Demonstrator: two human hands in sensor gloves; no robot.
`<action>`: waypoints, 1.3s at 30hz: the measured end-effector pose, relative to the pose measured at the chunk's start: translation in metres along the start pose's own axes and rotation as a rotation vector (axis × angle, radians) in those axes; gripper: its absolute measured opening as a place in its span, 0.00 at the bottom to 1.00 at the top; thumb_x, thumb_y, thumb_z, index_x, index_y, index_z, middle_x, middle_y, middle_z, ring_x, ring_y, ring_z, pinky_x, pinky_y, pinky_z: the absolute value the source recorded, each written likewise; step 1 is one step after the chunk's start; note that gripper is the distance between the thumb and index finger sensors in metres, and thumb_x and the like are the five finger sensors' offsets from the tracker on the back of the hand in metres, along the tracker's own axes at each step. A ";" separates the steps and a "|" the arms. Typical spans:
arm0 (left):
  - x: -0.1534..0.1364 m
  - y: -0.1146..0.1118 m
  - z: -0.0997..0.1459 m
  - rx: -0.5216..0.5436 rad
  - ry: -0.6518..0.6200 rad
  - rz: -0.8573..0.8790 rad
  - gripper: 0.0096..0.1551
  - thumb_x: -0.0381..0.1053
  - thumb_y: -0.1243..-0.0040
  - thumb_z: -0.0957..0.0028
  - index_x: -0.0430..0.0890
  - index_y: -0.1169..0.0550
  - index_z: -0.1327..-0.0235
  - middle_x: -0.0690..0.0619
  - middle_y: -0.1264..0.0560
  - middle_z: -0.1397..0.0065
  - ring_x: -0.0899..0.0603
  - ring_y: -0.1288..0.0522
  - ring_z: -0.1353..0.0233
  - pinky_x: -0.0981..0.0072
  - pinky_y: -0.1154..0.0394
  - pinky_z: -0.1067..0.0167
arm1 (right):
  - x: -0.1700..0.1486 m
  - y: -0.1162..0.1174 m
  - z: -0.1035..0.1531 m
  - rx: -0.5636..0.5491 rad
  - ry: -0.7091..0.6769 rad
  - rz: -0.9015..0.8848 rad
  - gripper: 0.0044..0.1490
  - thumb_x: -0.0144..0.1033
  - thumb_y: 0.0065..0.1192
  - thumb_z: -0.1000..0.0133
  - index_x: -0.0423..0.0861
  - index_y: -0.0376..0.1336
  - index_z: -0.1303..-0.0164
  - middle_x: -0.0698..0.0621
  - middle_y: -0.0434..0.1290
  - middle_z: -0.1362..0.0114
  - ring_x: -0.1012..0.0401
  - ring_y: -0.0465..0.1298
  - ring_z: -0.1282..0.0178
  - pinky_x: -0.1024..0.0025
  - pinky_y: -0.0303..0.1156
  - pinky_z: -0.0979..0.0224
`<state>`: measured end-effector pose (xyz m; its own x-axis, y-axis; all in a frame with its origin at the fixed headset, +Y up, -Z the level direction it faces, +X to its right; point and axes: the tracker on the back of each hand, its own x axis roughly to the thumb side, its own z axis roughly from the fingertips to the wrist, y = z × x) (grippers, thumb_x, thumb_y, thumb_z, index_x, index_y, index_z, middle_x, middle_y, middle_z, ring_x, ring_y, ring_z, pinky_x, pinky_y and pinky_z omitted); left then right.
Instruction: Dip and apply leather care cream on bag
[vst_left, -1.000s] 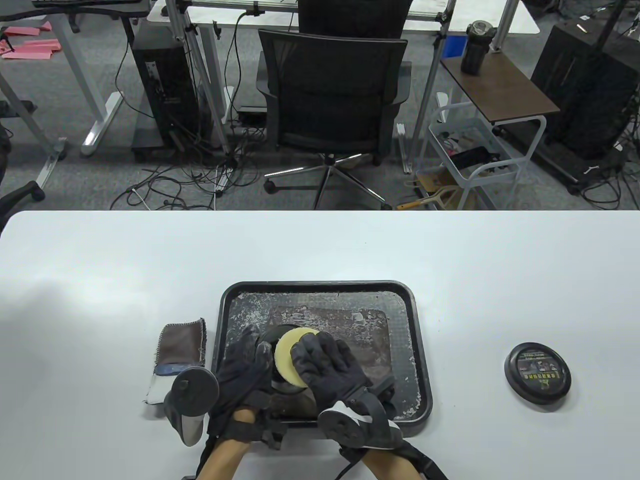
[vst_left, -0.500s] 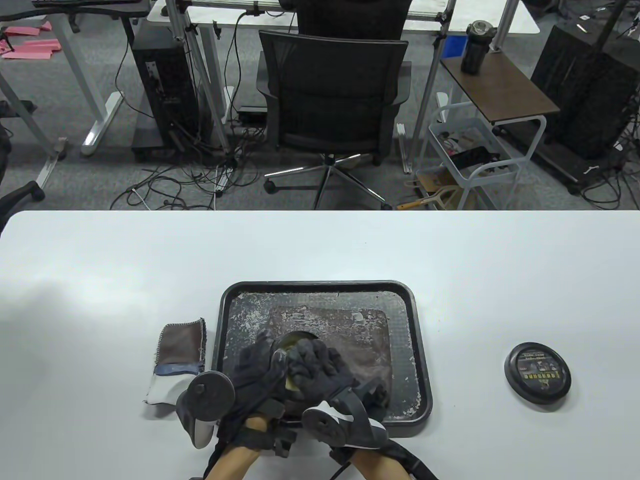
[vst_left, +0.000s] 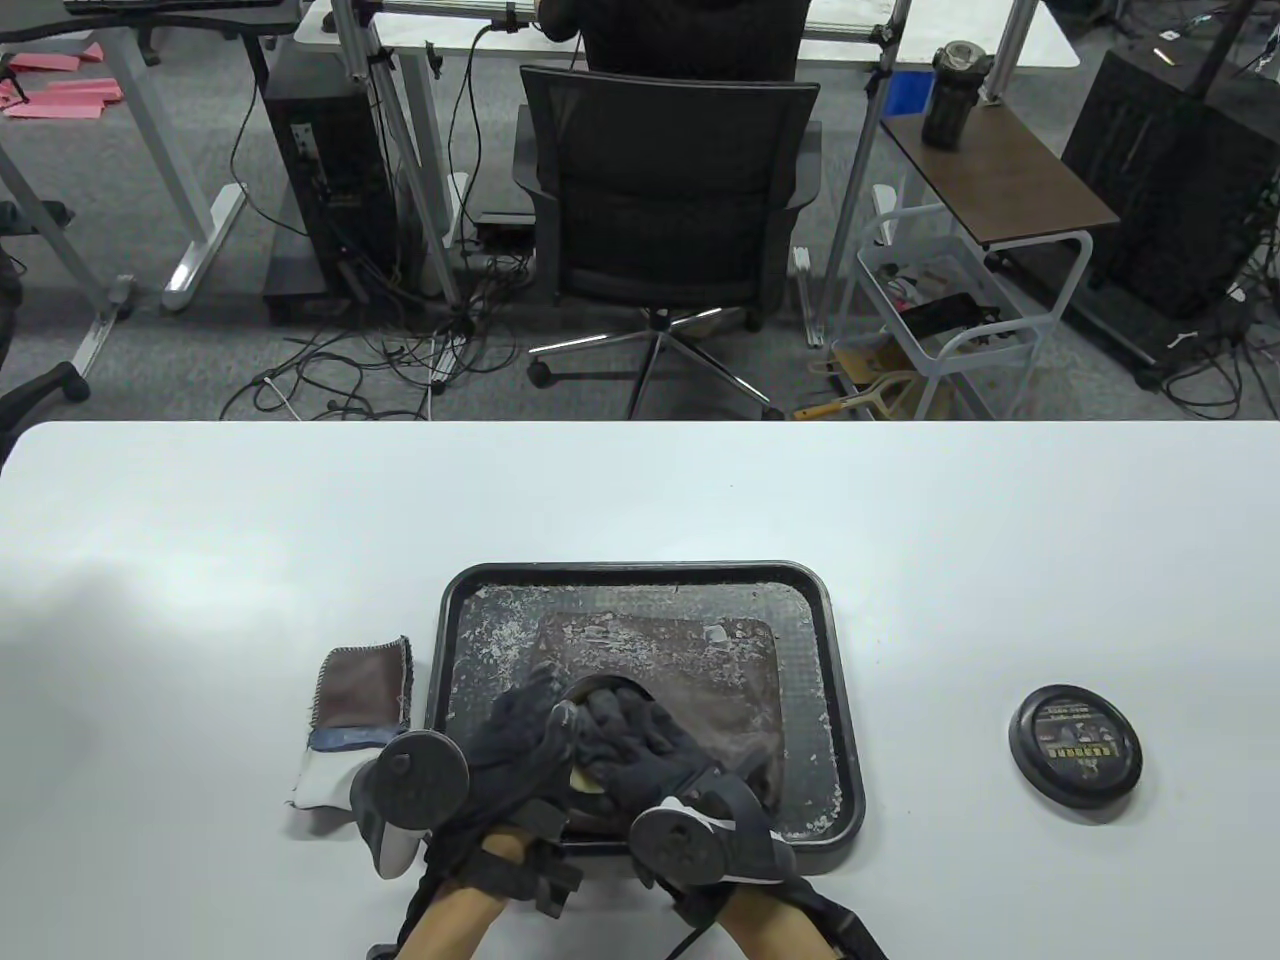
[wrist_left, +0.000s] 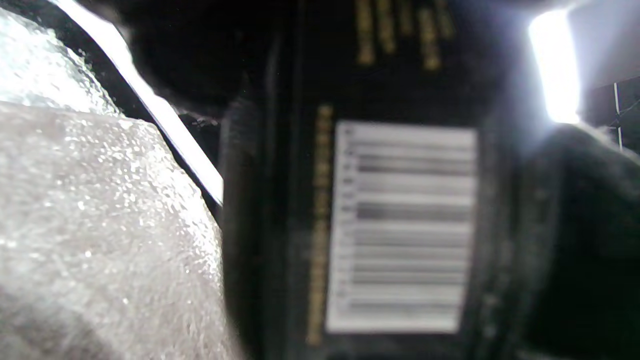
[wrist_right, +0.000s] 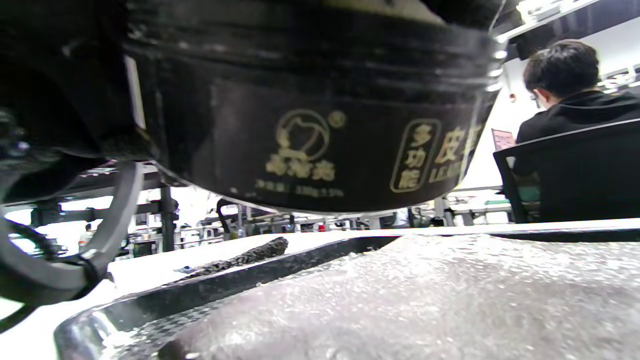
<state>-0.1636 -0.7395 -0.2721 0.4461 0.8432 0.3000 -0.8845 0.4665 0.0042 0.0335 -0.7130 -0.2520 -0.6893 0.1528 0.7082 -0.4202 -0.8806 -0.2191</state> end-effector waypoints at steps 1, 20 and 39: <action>-0.002 0.001 -0.001 -0.014 0.000 0.003 0.38 0.58 0.45 0.40 0.32 0.27 0.29 0.30 0.30 0.40 0.34 0.19 0.64 0.61 0.21 0.74 | 0.001 0.000 0.001 0.003 -0.023 0.003 0.33 0.28 0.69 0.53 0.50 0.69 0.34 0.43 0.72 0.26 0.45 0.71 0.29 0.51 0.69 0.31; 0.012 -0.008 0.003 0.022 0.027 -0.139 0.38 0.59 0.43 0.40 0.33 0.27 0.29 0.29 0.30 0.41 0.36 0.19 0.67 0.64 0.22 0.77 | 0.000 0.004 -0.010 0.047 0.203 0.008 0.30 0.27 0.69 0.53 0.44 0.67 0.37 0.38 0.75 0.32 0.41 0.78 0.37 0.48 0.76 0.42; -0.006 0.021 0.009 0.047 0.016 -0.071 0.36 0.59 0.45 0.40 0.34 0.23 0.32 0.30 0.27 0.44 0.37 0.19 0.70 0.64 0.21 0.79 | 0.009 0.016 -0.014 0.053 -0.023 -0.109 0.33 0.28 0.69 0.53 0.51 0.68 0.34 0.44 0.70 0.26 0.45 0.70 0.28 0.50 0.68 0.31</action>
<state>-0.1857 -0.7373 -0.2655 0.5095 0.8129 0.2820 -0.8560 0.5123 0.0696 0.0121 -0.7194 -0.2591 -0.6271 0.2392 0.7413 -0.4601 -0.8817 -0.1046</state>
